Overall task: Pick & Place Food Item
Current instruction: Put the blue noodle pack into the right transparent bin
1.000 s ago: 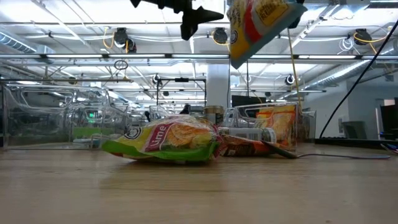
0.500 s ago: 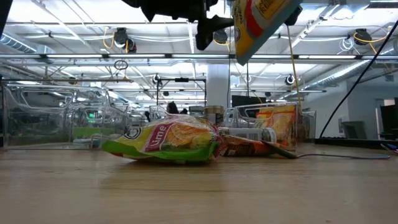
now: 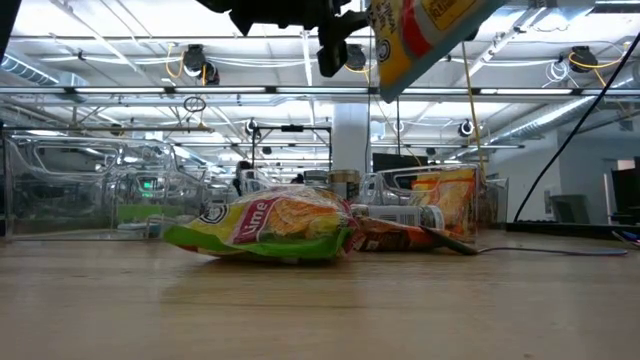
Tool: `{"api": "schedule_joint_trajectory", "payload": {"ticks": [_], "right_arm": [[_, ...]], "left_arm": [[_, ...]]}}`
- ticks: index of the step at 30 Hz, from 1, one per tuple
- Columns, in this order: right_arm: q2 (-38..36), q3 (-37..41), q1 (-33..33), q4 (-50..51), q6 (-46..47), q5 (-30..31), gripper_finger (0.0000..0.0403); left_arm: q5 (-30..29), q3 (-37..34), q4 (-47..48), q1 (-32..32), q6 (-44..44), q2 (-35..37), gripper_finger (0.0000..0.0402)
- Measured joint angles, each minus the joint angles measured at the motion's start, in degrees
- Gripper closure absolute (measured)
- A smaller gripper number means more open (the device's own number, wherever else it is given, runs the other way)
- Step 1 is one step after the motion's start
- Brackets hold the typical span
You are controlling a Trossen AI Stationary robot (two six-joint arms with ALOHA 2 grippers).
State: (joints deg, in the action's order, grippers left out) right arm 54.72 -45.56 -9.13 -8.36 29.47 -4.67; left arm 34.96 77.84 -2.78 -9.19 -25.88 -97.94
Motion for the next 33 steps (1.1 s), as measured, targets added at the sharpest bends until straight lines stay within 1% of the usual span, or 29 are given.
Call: {"api": "schedule_joint_trajectory", "payload": {"ticks": [3,6,8,12,16,21,28,31,33], "right_arm": [[0.0,0.0,0.0,0.0,0.0,0.0,0.0403],[0.0,0.0,0.0,0.0,0.0,0.0,0.0403],[0.0,0.0,0.0,-0.4,0.5,-0.1,0.0403],[0.0,0.0,0.0,-0.9,2.8,0.0,0.0401],[0.0,0.0,0.2,-3.2,4.0,0.1,0.0383],[0.0,0.0,2.5,-6.4,7.4,0.2,0.0335],[0.0,0.0,6.4,-12.0,8.9,0.2,0.0261],[0.0,0.0,8.1,-16.8,8.3,0.2,0.024],[0.0,-0.4,8.8,-17.0,7.7,0.2,0.0232]], "left_arm": [[0.1,0.0,0.0,0.3,0.1,0.0,0.0323],[1.5,0.0,-0.2,0.3,0.8,0.0,0.0374],[2.2,0.0,-0.4,0.3,1.2,0.0,0.0393],[3.7,0.0,-0.4,0.4,1.9,0.0,0.0397],[3.6,0.0,-0.6,0.7,3.3,0.3,0.0398],[2.9,0.0,-0.8,0.8,4.4,1.5,0.0399],[1.5,0.0,0.1,0.6,6.4,4.7,0.04],[-0.6,0.0,1.3,0.6,7.1,5.9,0.04],[-2.2,0.0,1.5,0.6,7.2,5.9,0.04]]}}
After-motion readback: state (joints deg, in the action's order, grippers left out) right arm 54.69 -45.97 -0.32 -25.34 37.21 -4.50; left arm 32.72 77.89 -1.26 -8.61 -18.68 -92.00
